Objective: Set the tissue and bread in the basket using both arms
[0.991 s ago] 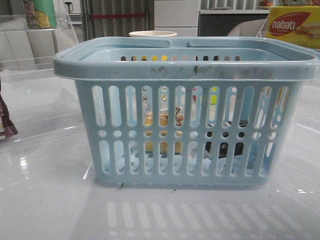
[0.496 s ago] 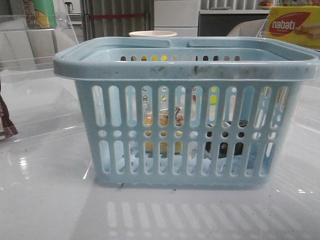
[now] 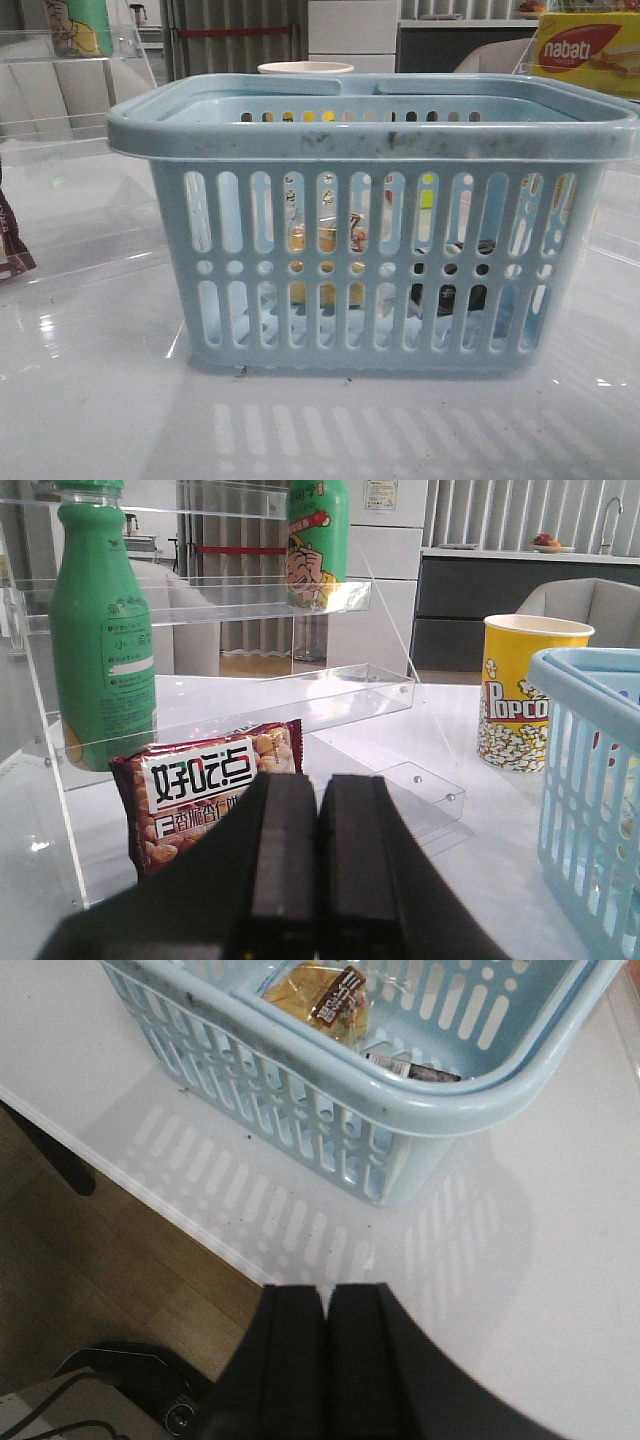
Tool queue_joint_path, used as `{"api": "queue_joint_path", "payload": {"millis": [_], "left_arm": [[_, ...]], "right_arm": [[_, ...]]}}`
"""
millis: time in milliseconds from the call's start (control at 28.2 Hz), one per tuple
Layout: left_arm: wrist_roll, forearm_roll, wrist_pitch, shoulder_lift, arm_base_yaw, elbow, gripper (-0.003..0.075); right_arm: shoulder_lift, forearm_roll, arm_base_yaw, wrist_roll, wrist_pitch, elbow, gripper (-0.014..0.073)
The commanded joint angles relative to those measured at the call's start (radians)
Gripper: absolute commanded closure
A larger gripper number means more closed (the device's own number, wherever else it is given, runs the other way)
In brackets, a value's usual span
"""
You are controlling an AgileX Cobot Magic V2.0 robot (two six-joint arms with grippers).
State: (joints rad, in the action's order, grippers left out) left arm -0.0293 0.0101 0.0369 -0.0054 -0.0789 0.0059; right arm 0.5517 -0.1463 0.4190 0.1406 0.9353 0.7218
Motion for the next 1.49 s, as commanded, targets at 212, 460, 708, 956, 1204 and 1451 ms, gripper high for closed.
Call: {"api": "queue_joint_path", "payload": {"millis": [212, 460, 708, 956, 1204, 1451], "left_arm": [[-0.006, -0.010, -0.085, -0.016, -0.003, 0.007, 0.0628], [-0.006, -0.010, -0.085, -0.016, -0.003, 0.007, 0.0628], [-0.006, -0.010, -0.085, -0.016, -0.003, 0.007, 0.0628], [-0.006, -0.010, -0.085, -0.016, -0.003, 0.007, 0.0628], [-0.006, -0.010, -0.085, -0.016, -0.003, 0.007, 0.0628], [-0.006, -0.010, -0.085, -0.016, -0.003, 0.007, 0.0628]], "right_arm": [[0.001, -0.012, -0.001, 0.003, -0.059, 0.028, 0.0536], [-0.050, -0.012, -0.040, 0.008, -0.070, -0.003, 0.0536], [-0.221, 0.014, -0.228, 0.014, -0.357, -0.201, 0.0536], [-0.423, 0.013, -0.365, 0.014, -0.684, -0.448, 0.0536], [-0.548, 0.013, -0.409, 0.014, -0.851, -0.627, 0.0536], [-0.582, 0.013, -0.410, 0.014, -0.935, -0.727, 0.0536]]}}
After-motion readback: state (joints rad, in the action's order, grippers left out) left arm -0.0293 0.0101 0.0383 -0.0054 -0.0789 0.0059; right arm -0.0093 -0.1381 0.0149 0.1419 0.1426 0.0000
